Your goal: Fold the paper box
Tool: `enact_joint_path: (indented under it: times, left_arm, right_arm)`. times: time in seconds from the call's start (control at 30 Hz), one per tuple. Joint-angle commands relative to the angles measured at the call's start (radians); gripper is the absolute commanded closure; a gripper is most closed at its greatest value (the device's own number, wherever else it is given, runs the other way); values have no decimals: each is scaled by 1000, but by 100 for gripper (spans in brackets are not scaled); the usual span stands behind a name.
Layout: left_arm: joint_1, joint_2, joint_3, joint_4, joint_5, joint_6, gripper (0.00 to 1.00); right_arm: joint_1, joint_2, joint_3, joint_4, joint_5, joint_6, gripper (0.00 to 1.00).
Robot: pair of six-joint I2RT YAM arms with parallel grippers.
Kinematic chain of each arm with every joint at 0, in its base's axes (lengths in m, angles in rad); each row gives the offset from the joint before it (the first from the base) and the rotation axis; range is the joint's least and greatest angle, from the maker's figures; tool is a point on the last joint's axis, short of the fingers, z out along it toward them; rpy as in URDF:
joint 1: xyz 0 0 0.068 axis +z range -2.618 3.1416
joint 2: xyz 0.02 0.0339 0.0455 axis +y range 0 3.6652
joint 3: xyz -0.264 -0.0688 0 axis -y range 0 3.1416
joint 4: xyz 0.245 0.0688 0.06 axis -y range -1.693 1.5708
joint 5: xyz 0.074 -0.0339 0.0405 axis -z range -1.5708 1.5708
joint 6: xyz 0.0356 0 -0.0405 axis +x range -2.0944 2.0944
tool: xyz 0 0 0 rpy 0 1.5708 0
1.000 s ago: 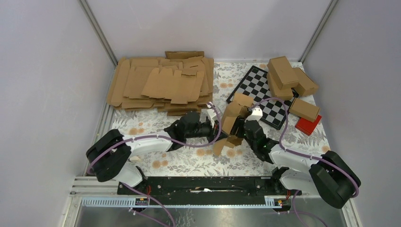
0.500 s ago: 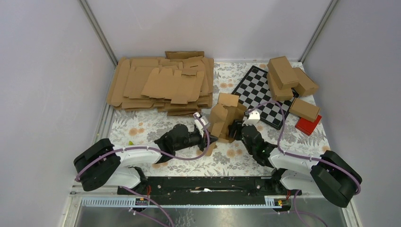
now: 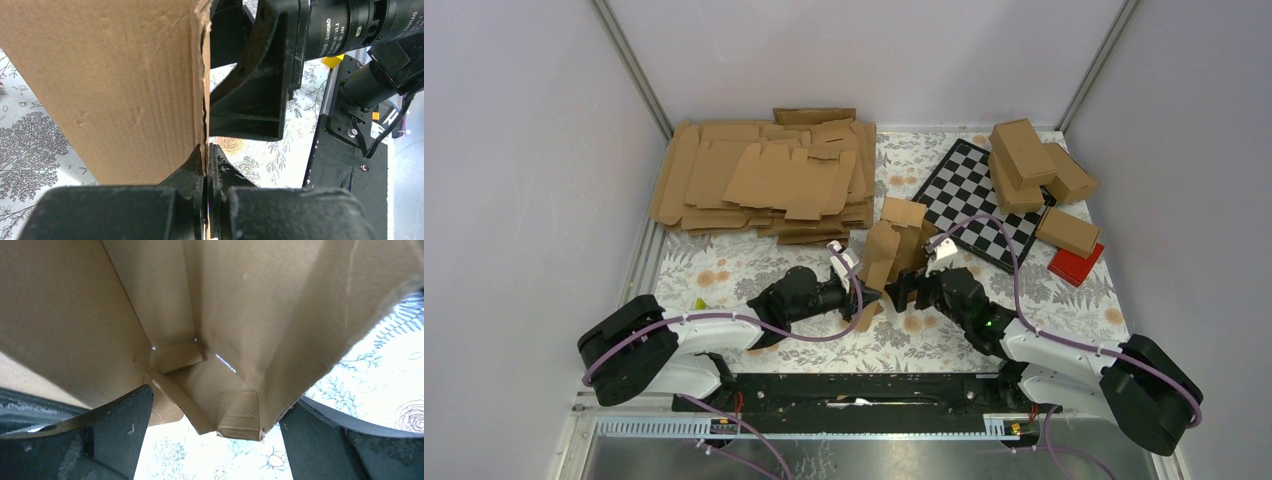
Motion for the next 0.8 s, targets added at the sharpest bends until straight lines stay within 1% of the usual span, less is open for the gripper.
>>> enact_joint_path:
  times: [0.0, 0.13, 0.27, 0.3, 0.47, 0.5, 0.63, 0.77]
  left_arm:
    - [2, -19, -15, 11, 2, -14, 100]
    - [1, -18, -15, 17, 6, -14, 100]
    - [2, -18, -15, 19, 12, -17, 100]
    - [2, -18, -15, 22, 16, -19, 100]
    - [2, -11, -15, 35, 40, -28, 100]
    - [1, -10, -15, 38, 42, -30, 100]
    - [2, -5, -15, 48, 56, -37, 100]
    - [2, 10, -10, 53, 69, -44, 100]
  right_arm:
    - [8, -1, 20, -74, -121, -68, 2]
    - [8, 34, 34, -99, -149, -79, 0]
    - [8, 85, 57, -106, -133, -77, 0]
    - [8, 96, 64, -107, -121, -74, 2]
    - [8, 101, 80, -61, -83, -27, 16]
    - [8, 103, 84, -56, -86, -21, 17]
    - [8, 137, 111, -55, -98, 14, 19]
    - [8, 160, 126, -61, -88, 48, 22]
